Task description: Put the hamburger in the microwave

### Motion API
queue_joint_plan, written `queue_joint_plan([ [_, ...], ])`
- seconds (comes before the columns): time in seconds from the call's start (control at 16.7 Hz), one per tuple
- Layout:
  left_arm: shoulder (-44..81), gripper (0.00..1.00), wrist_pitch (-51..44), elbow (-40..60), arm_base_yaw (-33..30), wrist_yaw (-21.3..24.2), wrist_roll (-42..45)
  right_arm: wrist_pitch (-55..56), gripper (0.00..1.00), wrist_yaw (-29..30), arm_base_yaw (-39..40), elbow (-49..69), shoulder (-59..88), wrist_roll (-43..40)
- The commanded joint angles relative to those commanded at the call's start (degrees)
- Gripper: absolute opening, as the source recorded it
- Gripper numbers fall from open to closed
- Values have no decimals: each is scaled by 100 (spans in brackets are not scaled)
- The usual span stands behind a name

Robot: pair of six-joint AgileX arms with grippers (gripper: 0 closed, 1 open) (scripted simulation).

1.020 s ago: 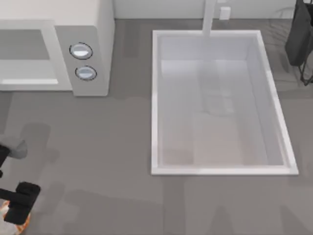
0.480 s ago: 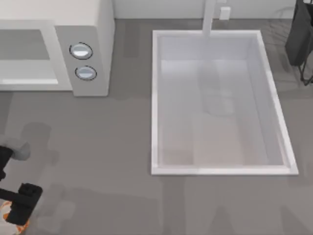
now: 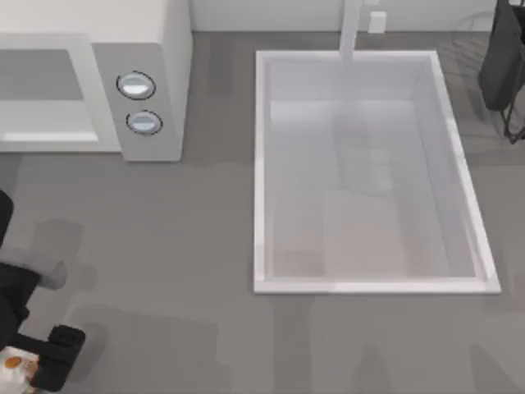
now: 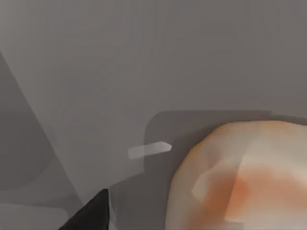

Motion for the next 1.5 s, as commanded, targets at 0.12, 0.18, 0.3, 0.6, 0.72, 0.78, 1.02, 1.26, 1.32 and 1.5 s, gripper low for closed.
queue_joint_plan([
  [0.12,79,100,119,-70,0,0,3,0,100,0,0,0,0,0],
  [0.18,79,100,119,-70,0,0,3,0,100,0,0,0,0,0],
  [0.3,79,100,119,-70,0,0,3,0,100,0,0,0,0,0],
  [0.6,79,62,119,-70,0,0,3,0,100,0,0,0,0,0],
  [0.72,79,47,119,-70,0,0,3,0,100,0,0,0,0,0],
  [0.78,79,40,119,-70,0,0,3,0,100,0,0,0,0,0],
  [1.02,79,10,119,-70,0,0,3,0,100,0,0,0,0,0],
  [1.26,79,0,119,-70,0,0,3,0,100,0,0,0,0,0],
  [1.32,79,0,119,-70,0,0,3,0,100,0,0,0,0,0],
  [1.5,79,0,119,-70,0,0,3,0,100,0,0,0,0,0],
])
